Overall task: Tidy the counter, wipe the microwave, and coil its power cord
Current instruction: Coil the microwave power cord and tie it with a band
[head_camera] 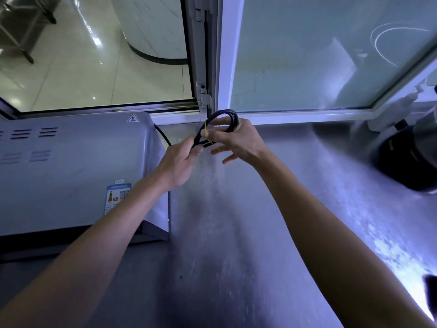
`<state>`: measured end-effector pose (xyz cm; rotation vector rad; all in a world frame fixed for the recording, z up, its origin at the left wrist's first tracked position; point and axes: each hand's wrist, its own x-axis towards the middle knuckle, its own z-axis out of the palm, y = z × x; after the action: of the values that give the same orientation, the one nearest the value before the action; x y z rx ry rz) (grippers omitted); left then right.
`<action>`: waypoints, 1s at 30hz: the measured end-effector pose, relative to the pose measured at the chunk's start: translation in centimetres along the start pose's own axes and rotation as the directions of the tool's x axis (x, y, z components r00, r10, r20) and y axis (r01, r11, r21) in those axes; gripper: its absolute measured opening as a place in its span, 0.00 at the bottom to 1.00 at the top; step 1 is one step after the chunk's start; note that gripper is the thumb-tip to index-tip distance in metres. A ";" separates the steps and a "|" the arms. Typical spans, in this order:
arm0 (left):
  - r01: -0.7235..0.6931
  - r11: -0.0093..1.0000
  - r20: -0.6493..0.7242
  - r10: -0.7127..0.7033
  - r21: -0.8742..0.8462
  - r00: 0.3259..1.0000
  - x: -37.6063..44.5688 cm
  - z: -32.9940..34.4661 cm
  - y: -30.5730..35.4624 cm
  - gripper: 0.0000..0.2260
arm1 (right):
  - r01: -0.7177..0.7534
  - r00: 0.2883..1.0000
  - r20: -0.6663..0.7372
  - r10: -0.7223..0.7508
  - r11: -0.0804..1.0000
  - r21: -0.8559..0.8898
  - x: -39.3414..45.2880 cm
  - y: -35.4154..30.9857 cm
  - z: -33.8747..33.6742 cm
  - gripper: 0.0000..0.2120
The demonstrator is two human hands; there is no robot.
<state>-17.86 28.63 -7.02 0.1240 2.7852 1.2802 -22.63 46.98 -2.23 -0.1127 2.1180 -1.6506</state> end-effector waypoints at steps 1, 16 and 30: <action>-0.004 1.000 -0.012 0.004 -0.016 1.000 0.1 0.0 0.1 0.10 | -0.008 1.000 0.023 0.008 1.000 -0.024 -0.1 0.2 0.2 0.27; 0.040 0.985 -0.094 -0.056 -0.166 0.994 1.4 -1.3 -0.1 0.13 | 0.088 0.987 -0.094 -0.129 0.932 -0.353 0.5 2.6 -0.9 0.19; 0.067 0.944 -0.096 -0.103 -0.324 0.990 1.6 -0.7 -1.1 0.10 | -0.034 0.986 0.146 0.079 0.957 -0.288 -2.5 4.7 -2.4 0.31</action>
<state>-19.55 27.56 -7.42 -0.0893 2.5885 1.7423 -20.35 51.29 -5.43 -0.2593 2.2025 -1.2514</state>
